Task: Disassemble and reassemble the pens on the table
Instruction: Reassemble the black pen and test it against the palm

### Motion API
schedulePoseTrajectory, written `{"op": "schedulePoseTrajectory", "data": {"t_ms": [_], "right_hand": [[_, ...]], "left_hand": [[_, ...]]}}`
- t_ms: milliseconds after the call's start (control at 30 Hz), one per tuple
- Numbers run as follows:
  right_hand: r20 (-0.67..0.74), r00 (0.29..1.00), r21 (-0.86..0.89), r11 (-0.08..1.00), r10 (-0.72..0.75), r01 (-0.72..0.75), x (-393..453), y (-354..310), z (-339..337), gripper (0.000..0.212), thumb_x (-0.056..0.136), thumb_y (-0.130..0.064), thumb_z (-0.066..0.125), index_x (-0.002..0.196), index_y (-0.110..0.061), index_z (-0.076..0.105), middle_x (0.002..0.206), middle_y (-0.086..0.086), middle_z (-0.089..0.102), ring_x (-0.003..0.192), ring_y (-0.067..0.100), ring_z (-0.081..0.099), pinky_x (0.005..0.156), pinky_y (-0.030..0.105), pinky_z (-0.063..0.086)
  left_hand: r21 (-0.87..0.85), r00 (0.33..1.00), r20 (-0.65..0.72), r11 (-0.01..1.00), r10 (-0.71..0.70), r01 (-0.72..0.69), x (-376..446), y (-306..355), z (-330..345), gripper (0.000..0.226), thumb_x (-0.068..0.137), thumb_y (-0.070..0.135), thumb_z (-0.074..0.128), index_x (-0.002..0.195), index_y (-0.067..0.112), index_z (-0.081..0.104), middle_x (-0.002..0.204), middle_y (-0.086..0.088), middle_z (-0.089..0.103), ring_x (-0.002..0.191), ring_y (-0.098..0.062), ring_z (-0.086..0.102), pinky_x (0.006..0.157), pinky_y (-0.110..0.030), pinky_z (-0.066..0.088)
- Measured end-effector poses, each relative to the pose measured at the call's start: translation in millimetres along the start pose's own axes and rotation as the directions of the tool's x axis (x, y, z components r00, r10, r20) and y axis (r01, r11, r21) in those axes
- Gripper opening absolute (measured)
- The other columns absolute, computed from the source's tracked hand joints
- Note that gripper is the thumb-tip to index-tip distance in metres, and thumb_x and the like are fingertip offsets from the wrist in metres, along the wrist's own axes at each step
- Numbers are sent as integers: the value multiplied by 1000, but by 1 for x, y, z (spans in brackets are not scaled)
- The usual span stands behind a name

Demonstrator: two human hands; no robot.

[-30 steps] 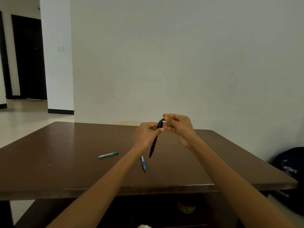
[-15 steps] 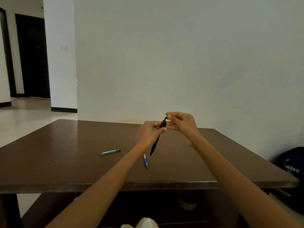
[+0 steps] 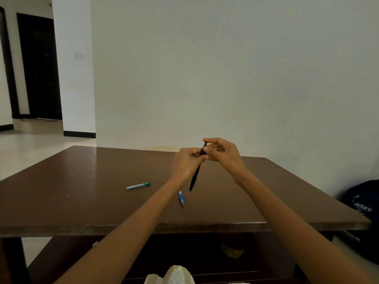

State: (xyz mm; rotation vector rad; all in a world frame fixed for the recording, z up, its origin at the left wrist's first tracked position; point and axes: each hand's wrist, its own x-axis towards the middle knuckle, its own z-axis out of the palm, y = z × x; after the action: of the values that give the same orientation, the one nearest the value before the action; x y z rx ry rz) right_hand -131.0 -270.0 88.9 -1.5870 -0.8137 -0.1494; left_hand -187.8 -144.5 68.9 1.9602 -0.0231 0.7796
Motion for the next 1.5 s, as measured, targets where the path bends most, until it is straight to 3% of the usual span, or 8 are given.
{"op": "schedulePoseTrajectory", "data": {"t_ms": [233, 400, 467, 600, 733, 1000, 1300, 1500], "right_hand": [[54, 990, -23, 991, 130, -129, -2, 8, 4, 25, 93, -30, 56, 100, -9, 67, 97, 9, 70, 94, 17, 67, 84, 25, 54], [-126, 954, 447, 874, 273, -191, 10, 14, 2, 21, 100, -29, 42, 96, -14, 55, 82, 3, 61, 73, 16, 61, 72, 27, 52], [-181, 925, 634, 759, 333, -149, 19, 16, 1, 25, 100, -33, 38, 91, -15, 53, 67, 0, 50, 53, 12, 49, 58, 24, 47], [-215, 896, 728, 675, 388, -117, 41, 24, 4, 49, 94, -56, 36, 65, -18, 45, 45, -8, 32, 33, 5, 21, 32, 19, 17], [-171, 895, 769, 624, 412, -141, 59, 33, 14, 52, 90, -55, 39, 53, -20, 28, 36, -9, 22, 29, 6, 14, 31, 14, 12], [-155, 881, 762, 622, 447, -182, 74, 54, 17, 44, 88, -42, 36, 52, -22, 22, 37, -9, 17, 31, 8, 10, 34, 12, 10], [-149, 866, 761, 615, 477, -208, 70, 69, 16, 52, 88, -54, 36, 50, -21, 23, 37, -9, 18, 31, 8, 10, 33, 13, 10], [-148, 862, 780, 593, 485, -200, 68, 69, 26, 44, 88, -44, 36, 52, -21, 23, 37, -9, 18, 30, 8, 11, 34, 11, 10]], "left_hand": [[-231, 991, 107, 967, -86, 109, 1, -4, 7, 22, 87, 23, 63, 106, 13, 70, 84, 3, 72, 65, -15, 70, 58, -25, 57], [-478, 944, 164, 815, -285, 329, 1, -24, 15, 33, 96, 33, 48, 111, 9, 64, 99, -4, 71, 81, -19, 70, 64, -27, 56], [-572, 899, 227, 696, -374, 434, 0, -39, 22, 40, 99, 36, 37, 116, 6, 59, 107, -10, 67, 88, -24, 67, 71, -33, 55], [-793, 810, 331, 323, -484, 516, -1, -65, 46, 53, 100, 44, 26, 120, 2, 53, 118, -19, 60, 96, -32, 62, 80, -40, 51], [-887, 798, 382, 57, -466, 458, 5, -73, 70, 60, 98, 50, 24, 115, 0, 54, 125, -24, 56, 107, -37, 56, 91, -44, 45], [-904, 771, 423, -286, -476, 319, 12, -84, 90, 73, 95, 57, 18, 129, -3, 43, 134, -27, 48, 126, -40, 44, 108, -46, 32], [-908, 841, 370, -344, -395, 238, 9, -90, 84, 83, 93, 62, 11, 138, -3, 33, 139, -25, 43, 129, -39, 40, 108, -47, 32], [-913, 853, 367, -318, -371, 254, 7, -90, 86, 83, 91, 65, 17, 129, -4, 44, 115, -26, 59, 106, -37, 57, 90, -44, 45]]}}
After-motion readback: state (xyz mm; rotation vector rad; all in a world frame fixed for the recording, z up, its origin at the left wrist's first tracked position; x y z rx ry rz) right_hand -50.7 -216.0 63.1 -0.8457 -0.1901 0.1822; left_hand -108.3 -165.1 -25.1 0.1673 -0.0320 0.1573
